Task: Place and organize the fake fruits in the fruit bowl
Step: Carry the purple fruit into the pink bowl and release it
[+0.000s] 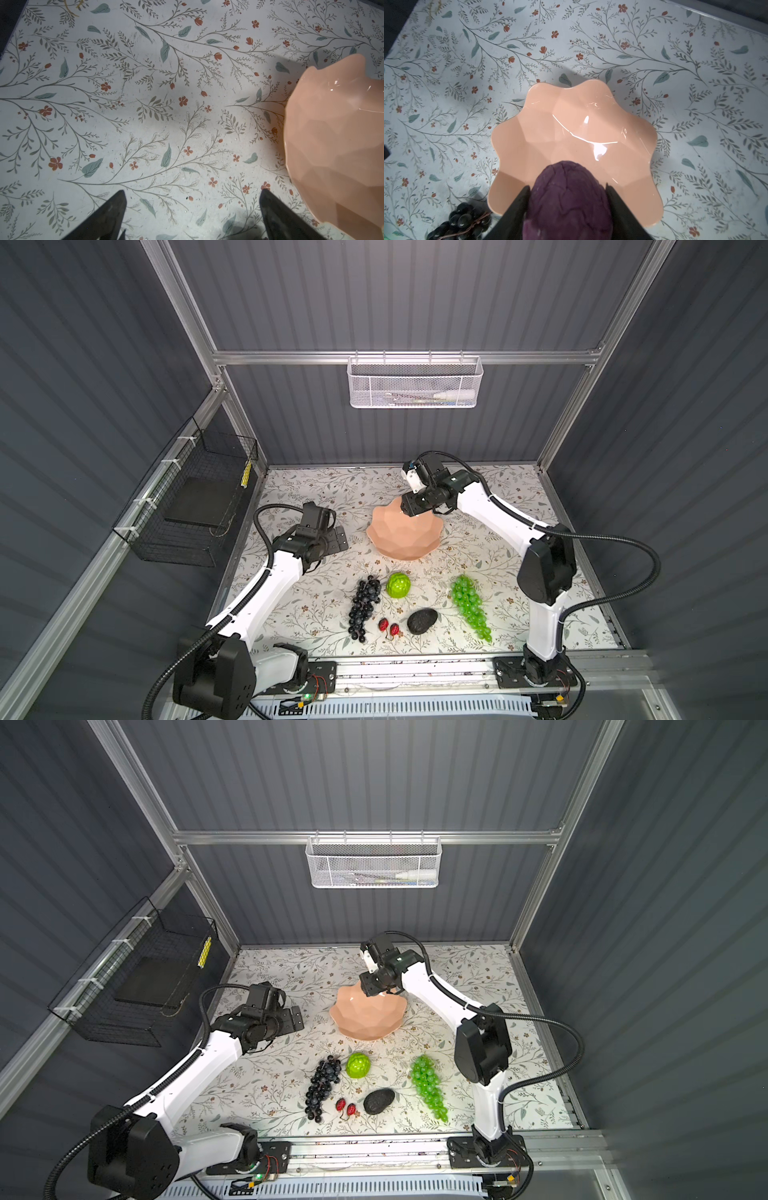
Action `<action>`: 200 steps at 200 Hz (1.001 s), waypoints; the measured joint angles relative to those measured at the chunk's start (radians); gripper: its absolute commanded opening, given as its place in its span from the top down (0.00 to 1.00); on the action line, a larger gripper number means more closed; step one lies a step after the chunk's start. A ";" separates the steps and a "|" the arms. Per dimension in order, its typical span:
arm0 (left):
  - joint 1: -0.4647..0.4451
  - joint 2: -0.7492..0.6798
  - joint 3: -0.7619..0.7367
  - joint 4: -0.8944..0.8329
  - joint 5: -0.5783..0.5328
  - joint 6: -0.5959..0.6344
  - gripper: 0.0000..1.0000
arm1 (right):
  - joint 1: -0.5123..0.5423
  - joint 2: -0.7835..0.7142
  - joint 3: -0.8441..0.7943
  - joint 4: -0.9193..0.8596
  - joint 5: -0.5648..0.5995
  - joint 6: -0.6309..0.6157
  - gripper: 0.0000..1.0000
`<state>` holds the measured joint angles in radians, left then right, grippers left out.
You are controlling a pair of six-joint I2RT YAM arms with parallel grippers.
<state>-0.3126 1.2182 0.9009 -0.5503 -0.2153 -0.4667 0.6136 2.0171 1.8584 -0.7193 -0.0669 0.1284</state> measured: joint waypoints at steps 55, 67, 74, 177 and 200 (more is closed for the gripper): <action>0.000 -0.014 -0.012 -0.007 0.009 -0.021 0.00 | -0.006 0.127 0.027 -0.021 0.014 -0.029 0.54; 0.000 -0.014 -0.012 -0.007 0.015 -0.025 0.00 | -0.005 0.150 0.042 -0.026 0.014 -0.033 0.54; 0.000 -0.013 -0.012 -0.007 0.019 -0.027 0.00 | -0.005 0.164 0.048 -0.025 0.014 -0.034 0.54; 0.000 0.001 -0.011 -0.011 0.031 -0.036 0.00 | 0.011 0.253 0.051 -0.009 0.048 -0.048 0.51; 0.000 0.002 -0.009 -0.011 0.031 -0.037 0.00 | 0.024 0.256 0.051 -0.003 0.061 -0.052 0.50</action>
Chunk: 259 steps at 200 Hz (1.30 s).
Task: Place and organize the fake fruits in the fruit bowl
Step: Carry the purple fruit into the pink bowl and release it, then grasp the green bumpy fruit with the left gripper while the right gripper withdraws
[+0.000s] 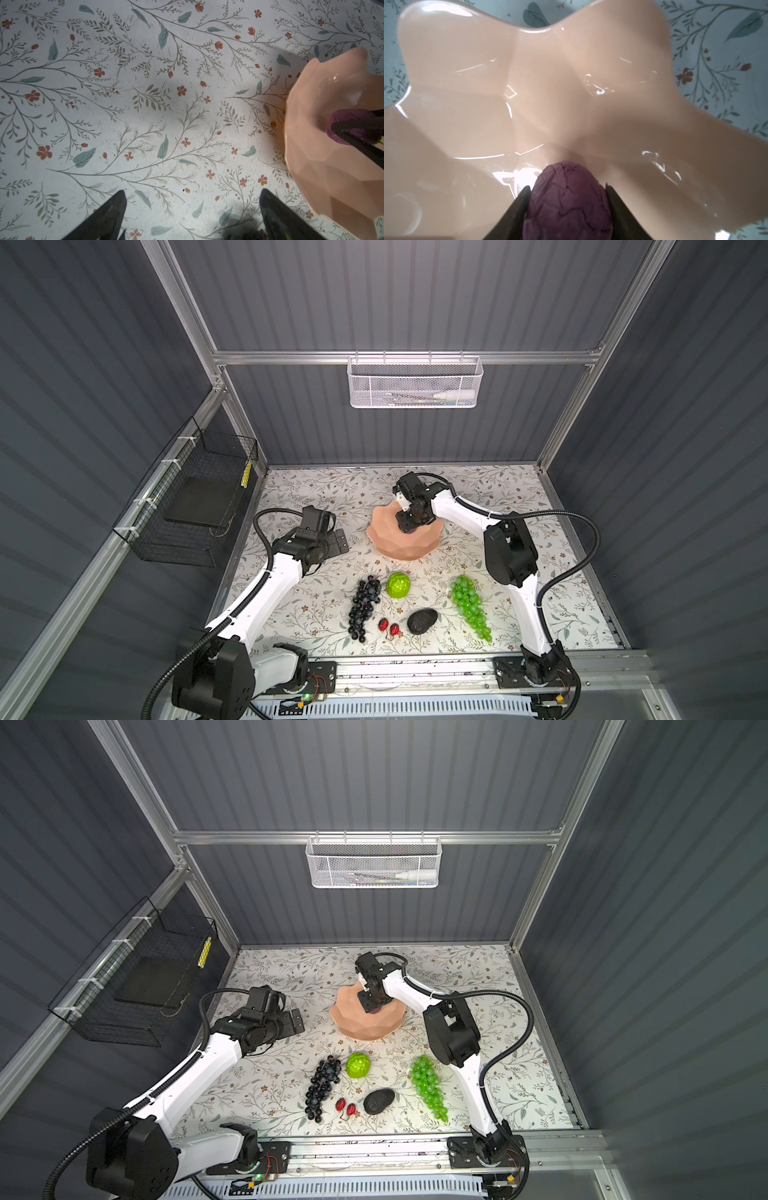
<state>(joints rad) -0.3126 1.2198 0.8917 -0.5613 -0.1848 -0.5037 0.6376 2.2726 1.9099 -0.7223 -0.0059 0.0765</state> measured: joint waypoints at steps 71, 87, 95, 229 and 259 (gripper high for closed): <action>0.000 0.000 0.013 -0.020 -0.001 -0.002 0.00 | 0.011 0.034 0.002 0.019 0.016 -0.007 0.33; 0.000 0.001 0.021 -0.032 0.000 -0.002 0.00 | 0.011 0.034 0.002 0.019 0.025 -0.011 0.26; 0.000 0.001 0.026 -0.037 0.000 -0.002 0.00 | 0.013 0.034 0.002 0.019 0.031 -0.010 0.22; -0.061 0.136 0.184 -0.196 0.172 0.081 0.01 | 0.026 -0.518 -0.296 0.130 0.065 -0.013 0.16; -0.228 0.217 0.259 -0.225 0.214 0.113 0.05 | 0.006 -0.669 -0.544 0.217 0.080 0.045 0.16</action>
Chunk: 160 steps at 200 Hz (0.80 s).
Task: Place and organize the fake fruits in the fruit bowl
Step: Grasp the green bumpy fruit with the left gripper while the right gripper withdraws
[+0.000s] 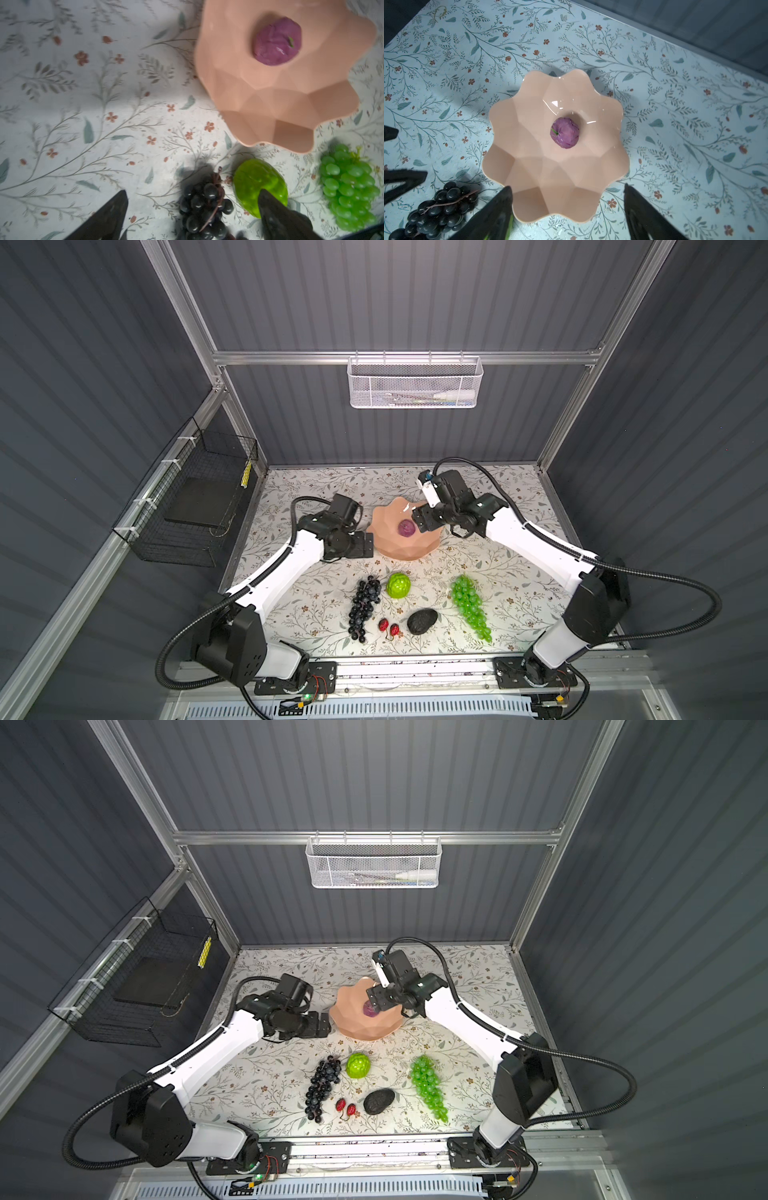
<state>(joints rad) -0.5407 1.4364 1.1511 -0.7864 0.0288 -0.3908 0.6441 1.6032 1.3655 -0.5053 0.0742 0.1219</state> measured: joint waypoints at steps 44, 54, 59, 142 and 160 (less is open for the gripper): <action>-0.285 0.100 0.029 0.002 -0.018 -0.004 0.06 | -0.068 -0.132 -0.275 0.079 0.000 0.092 0.16; -0.326 0.131 0.033 0.001 -0.022 -0.014 0.06 | -0.089 -0.161 -0.310 0.103 -0.013 0.111 0.15; -0.339 0.147 0.035 0.002 -0.026 -0.020 0.06 | -0.102 -0.177 -0.324 0.112 -0.020 0.121 0.15; -0.356 0.335 0.076 0.011 -0.055 -0.058 0.14 | -0.159 -0.229 -0.373 0.222 -0.098 0.175 0.15; -0.356 0.357 0.080 0.016 -0.055 -0.057 0.18 | -0.159 -0.228 -0.381 0.230 -0.109 0.186 0.15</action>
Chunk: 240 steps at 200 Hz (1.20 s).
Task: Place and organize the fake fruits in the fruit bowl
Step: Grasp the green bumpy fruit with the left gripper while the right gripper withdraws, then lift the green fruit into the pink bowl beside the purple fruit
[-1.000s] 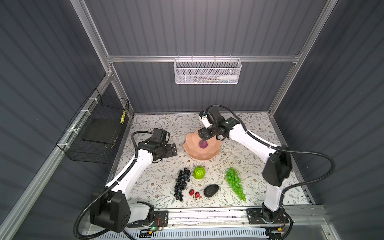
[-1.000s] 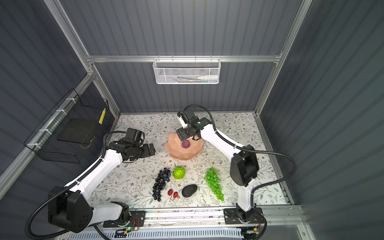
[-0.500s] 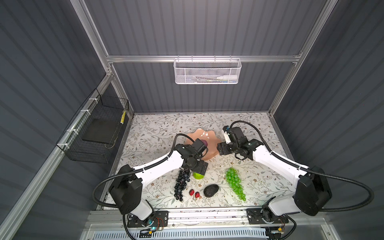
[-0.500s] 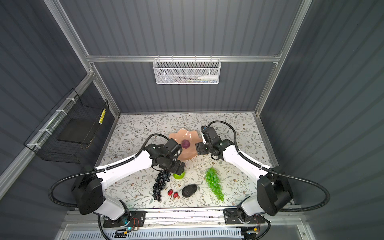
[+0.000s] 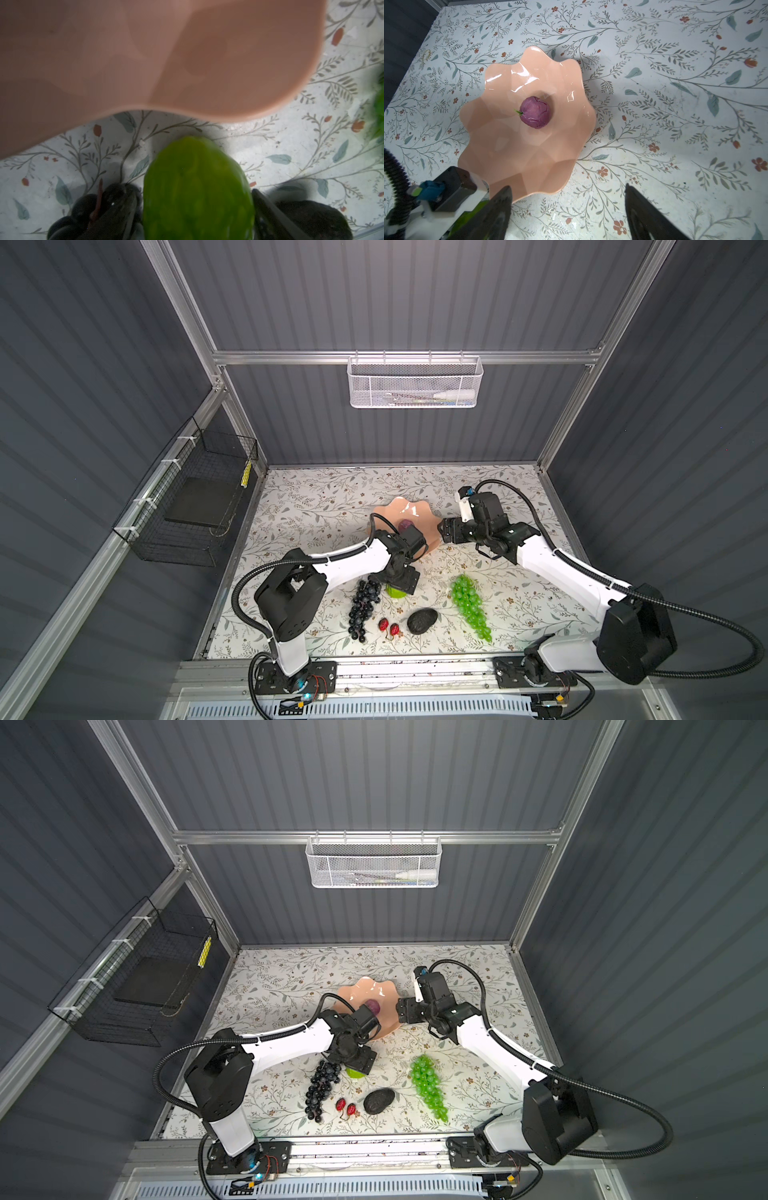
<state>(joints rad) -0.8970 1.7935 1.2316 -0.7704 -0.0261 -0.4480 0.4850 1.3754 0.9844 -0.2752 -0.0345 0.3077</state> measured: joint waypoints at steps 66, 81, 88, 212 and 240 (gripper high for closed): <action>0.000 0.018 0.000 0.013 0.013 0.002 0.47 | 0.000 0.000 -0.013 0.026 -0.017 0.004 0.15; 0.000 0.018 0.000 0.013 0.014 0.002 0.53 | 0.000 0.000 -0.014 0.032 -0.021 0.006 0.15; 0.000 0.017 0.000 0.014 0.016 0.002 0.53 | 0.000 0.000 -0.016 0.036 -0.023 0.006 0.15; 0.080 -0.209 0.126 -0.074 0.064 0.048 0.57 | 0.000 0.005 -0.025 0.055 -0.048 0.024 0.16; 0.204 -0.173 0.212 -0.061 0.046 0.048 0.57 | 0.002 0.031 -0.018 0.059 -0.072 0.029 0.16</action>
<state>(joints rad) -0.6926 1.6207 1.4437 -0.8310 0.0200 -0.3996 0.4870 1.4063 0.9665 -0.2161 -0.1066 0.3367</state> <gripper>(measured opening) 0.662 0.839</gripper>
